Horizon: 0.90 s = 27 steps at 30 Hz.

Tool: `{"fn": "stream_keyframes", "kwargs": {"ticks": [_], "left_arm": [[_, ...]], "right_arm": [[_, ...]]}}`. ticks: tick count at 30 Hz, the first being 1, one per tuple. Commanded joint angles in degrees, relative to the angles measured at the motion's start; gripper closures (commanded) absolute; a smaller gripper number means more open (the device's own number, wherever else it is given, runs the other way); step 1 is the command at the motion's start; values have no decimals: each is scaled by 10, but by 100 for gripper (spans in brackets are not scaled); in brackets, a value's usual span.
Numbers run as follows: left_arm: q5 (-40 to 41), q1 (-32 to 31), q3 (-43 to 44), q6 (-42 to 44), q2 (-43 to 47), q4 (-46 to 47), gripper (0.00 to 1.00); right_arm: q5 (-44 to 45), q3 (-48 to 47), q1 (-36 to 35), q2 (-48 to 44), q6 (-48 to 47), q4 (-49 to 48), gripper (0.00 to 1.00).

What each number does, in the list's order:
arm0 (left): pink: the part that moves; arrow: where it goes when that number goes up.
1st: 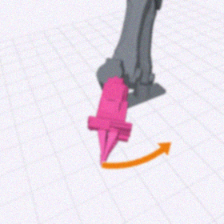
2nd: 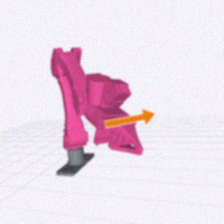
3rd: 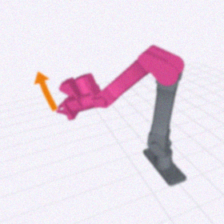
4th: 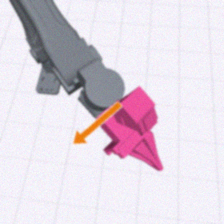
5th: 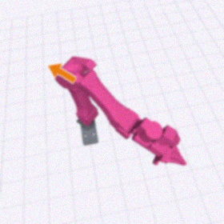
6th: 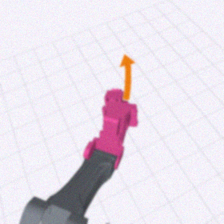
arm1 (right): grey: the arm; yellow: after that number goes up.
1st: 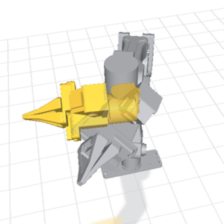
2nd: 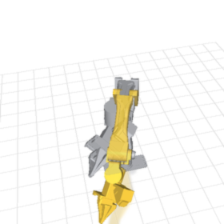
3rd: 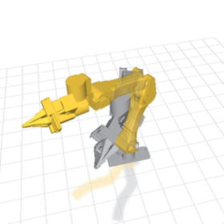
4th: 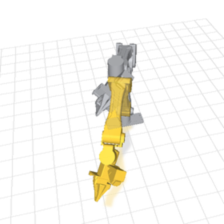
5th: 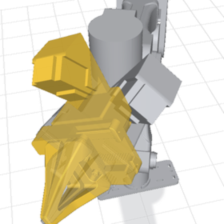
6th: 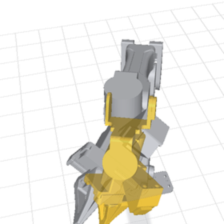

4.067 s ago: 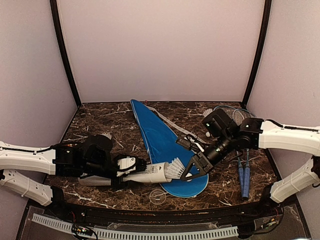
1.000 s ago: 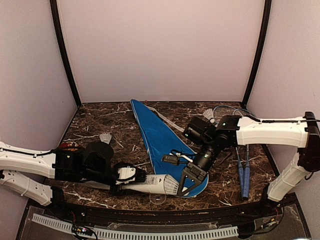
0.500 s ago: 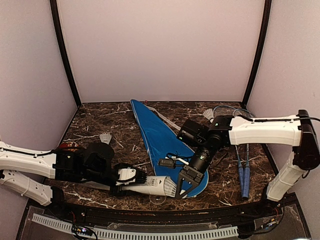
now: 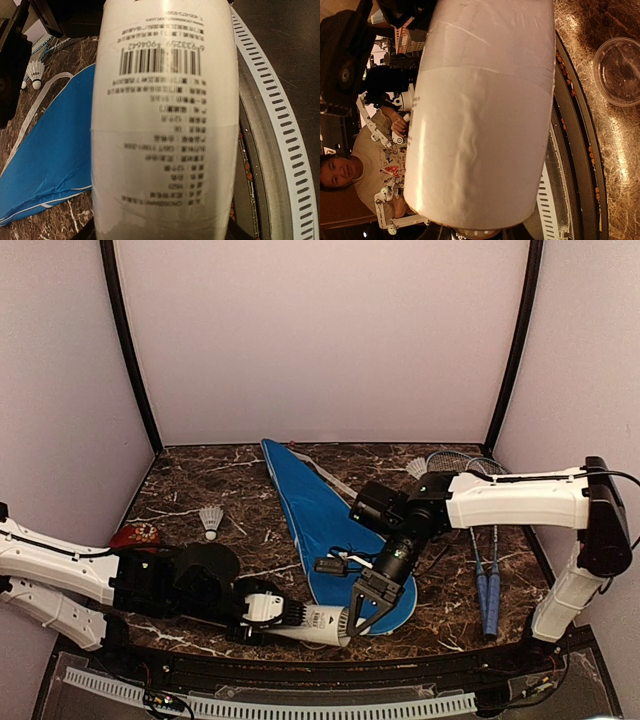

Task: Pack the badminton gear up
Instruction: Place the shuttlecock in the racket bag.

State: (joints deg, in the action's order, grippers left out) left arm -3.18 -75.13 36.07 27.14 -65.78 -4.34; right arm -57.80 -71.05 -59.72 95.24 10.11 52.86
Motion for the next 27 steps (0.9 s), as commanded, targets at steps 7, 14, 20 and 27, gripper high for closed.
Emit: {"fn": "stream_keyframes", "kwargs": {"ticks": [7,14,20,27], "left_arm": [[-13,-8,35,-31,-18,35,40],[-7,-6,24,-35,-5,40,40],[-14,14,23,-37,3,38,40],[-36,46,24,-46,10,40,40]], "right_arm": [[44,-6,8,-26,79,-83,75],[80,18,11,-63,104,-111,61],[94,40,26,-106,106,-102,45],[117,59,43,-159,129,-113,33]]}}
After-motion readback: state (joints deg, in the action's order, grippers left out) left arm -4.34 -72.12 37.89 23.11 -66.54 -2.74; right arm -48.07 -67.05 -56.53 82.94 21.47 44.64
